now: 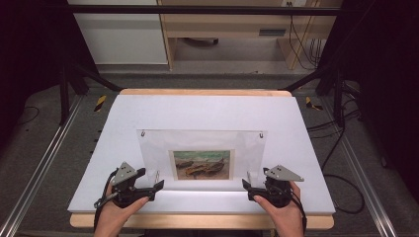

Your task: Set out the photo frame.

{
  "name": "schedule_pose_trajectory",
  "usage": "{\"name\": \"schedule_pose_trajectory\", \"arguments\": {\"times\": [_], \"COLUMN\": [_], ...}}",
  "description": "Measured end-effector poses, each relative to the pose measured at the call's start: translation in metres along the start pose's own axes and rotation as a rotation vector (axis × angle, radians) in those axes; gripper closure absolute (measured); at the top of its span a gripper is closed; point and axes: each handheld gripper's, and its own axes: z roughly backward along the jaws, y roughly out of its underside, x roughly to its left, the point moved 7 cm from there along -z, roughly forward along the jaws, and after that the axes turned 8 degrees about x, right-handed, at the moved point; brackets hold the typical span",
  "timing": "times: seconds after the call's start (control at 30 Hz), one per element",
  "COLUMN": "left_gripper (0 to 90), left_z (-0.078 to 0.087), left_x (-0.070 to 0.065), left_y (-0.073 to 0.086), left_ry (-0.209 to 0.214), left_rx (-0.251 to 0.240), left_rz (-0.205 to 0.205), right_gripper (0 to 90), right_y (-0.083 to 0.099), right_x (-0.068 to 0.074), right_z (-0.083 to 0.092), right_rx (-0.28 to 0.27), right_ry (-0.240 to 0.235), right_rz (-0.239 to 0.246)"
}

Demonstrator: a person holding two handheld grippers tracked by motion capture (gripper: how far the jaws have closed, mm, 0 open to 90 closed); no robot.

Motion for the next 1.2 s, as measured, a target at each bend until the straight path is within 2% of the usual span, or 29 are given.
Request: {"name": "schedule_pose_trajectory", "arguments": {"times": [0.17, 0.3, 0.47, 0.73, 1.2], "left_gripper": [6.1, 4.6, 4.5, 4.5, 6.4], "left_z": [0.002, 0.003, 0.005, 0.01, 0.014], "left_x": [-0.002, -0.002, -0.001, 0.0, 0.001], "left_y": [-0.003, -0.004, -0.005, -0.007, -0.005], "left_ry": [0.008, 0.009, 0.009, 0.007, 0.01], "left_rx": [-0.021, -0.035, -0.048, -0.072, -0.07], "left_rz": [-0.01, -0.013, -0.007, -0.025, -0.025], "right_gripper": [10.0, 8.7, 8.2, 7.7, 6.9], "right_y": [-0.004, -0.006, -0.007, -0.008, -0.004], "right_x": [0.002, 0.002, 0.0, 0.0, -0.003], "right_z": [0.002, 0.003, 0.004, 0.008, 0.019], "right_rx": [-0.027, -0.042, -0.051, -0.066, -0.085], "right_ry": [0.0, 0.002, 0.009, 0.013, 0.014], "right_rz": [0.008, 0.006, 0.006, 0.003, 0.007]}}
